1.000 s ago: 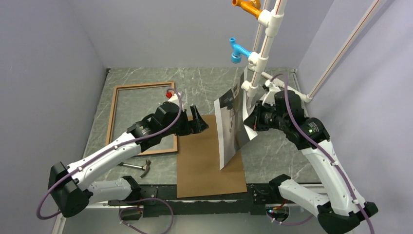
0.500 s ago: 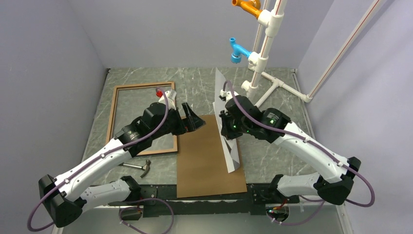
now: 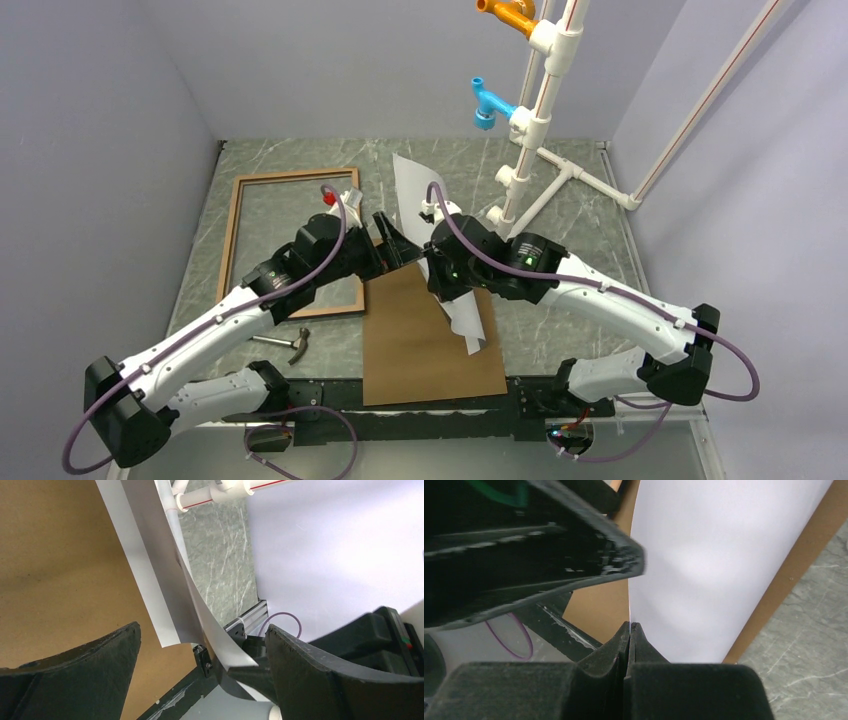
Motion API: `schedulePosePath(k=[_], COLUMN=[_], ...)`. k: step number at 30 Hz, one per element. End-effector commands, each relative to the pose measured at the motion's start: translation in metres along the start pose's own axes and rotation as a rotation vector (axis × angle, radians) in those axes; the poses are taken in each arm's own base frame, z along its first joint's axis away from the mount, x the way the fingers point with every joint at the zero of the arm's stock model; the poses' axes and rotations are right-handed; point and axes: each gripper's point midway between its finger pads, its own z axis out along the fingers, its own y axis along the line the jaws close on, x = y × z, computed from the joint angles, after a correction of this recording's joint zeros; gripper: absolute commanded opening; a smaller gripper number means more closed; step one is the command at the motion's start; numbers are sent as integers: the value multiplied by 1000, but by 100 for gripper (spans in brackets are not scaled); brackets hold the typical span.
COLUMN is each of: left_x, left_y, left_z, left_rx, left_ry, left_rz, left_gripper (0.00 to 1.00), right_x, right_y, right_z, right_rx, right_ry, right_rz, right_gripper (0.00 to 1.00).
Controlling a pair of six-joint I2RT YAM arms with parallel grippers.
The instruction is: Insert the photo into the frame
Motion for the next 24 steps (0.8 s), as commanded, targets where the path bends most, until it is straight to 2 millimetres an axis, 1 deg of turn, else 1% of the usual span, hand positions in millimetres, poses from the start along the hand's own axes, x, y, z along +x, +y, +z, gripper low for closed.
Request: schedulePosePath(k=[1,4,7,10,13,15,18,20,22,23,24], left_x=[0,2,4,3,2,1,0,0,1,3,3], left_y=[-7,3,9,13,14,15,16,17,21,24,26], left_z=[9,13,15,15,13,12,10,10,12,14,15], left_rx=[44,20,25,31,31,34,42,50,43,34,28], left_ry=[7,4,-8,-12,-20,-27,-35,-41,-41,-36,-32], left_rz=[-37,-63,-94,-110,-110,-110,-115,-118,-117,-119,-115], left_gripper=[95,90,84,75,59,54,48,41,33,27,25], right_x=[-20,-18,-16,-13,-11,-10,-8,-8,-7,-7,-8], right_y=[18,23,27,30,33,37,43,49,56,56,55], right_z=[-4,-4,-4,-1,2,4,5,4,3,2,1], right_rx=[-43,-55,-74,-84,-96,-113,-153,-189,-231,-235,-232], right_ry=[-77,-75,-74,-65,-57,-54,-54,-59,-62,-68,-74], right_rz=[30,22,22,20,13,11,15,24,34,36,40], right_gripper=[0,1,5,9,15,19,38,49,58,62,65])
